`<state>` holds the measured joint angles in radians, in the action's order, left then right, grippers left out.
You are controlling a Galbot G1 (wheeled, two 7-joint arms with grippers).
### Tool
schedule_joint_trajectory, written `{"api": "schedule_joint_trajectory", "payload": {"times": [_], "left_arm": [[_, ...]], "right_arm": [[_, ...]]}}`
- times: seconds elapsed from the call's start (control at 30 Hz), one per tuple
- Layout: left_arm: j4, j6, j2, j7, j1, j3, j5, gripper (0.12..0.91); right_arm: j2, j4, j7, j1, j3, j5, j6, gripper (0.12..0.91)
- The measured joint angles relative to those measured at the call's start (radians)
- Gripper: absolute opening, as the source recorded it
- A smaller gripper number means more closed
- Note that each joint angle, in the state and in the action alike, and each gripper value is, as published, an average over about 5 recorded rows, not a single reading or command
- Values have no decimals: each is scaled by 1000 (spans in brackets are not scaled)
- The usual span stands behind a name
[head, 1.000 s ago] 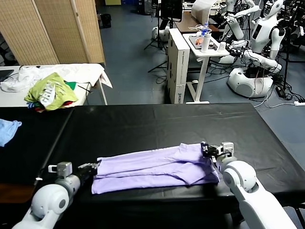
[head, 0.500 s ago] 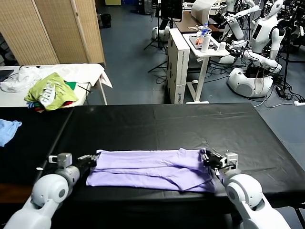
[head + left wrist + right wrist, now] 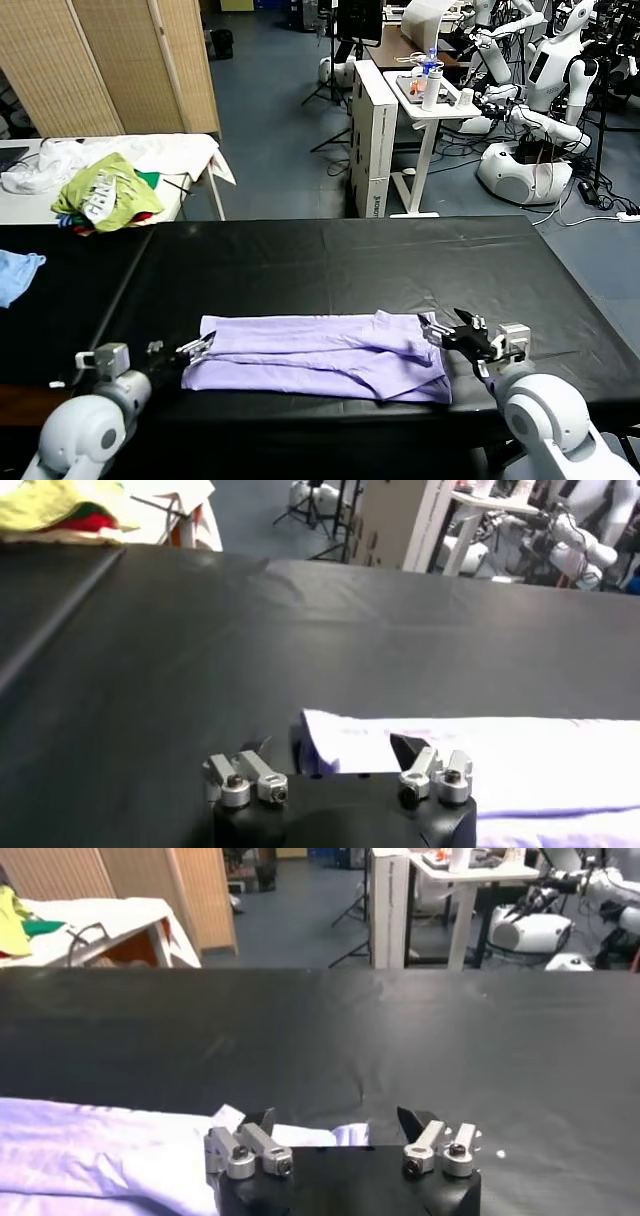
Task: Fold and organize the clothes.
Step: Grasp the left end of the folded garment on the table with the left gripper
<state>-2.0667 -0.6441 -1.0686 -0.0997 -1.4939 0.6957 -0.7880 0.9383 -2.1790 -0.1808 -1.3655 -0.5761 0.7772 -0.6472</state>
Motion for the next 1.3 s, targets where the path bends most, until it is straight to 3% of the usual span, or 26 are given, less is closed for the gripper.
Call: {"api": "schedule_joint_trajectory", "payload": {"times": [0.2, 0.37, 0.5, 0.67, 0.77, 1.3], "left_arm": [[2, 8, -46, 6, -15, 15, -4, 877], [6, 13, -73, 10, -17, 13, 4, 694], [9, 15, -88, 13, -22, 10, 10, 624], [3, 16, -99, 15, -31, 8, 11, 368], [6, 16, -105, 15, -27, 3, 15, 253], [5, 23, -117, 25, -18, -18, 63, 167]], "right_arm": [[-5, -43, 0, -30, -28, 7, 3, 907], [-4, -62, 0, -43, -35, 7, 3, 907], [-4, -69, 0, -44, -37, 7, 2, 907], [-4, -69, 2, -36, -35, 7, 1, 907], [-3, -68, 4, -35, -35, 6, 1, 907], [5, -52, 7, -22, -24, 4, 1, 907]]}}
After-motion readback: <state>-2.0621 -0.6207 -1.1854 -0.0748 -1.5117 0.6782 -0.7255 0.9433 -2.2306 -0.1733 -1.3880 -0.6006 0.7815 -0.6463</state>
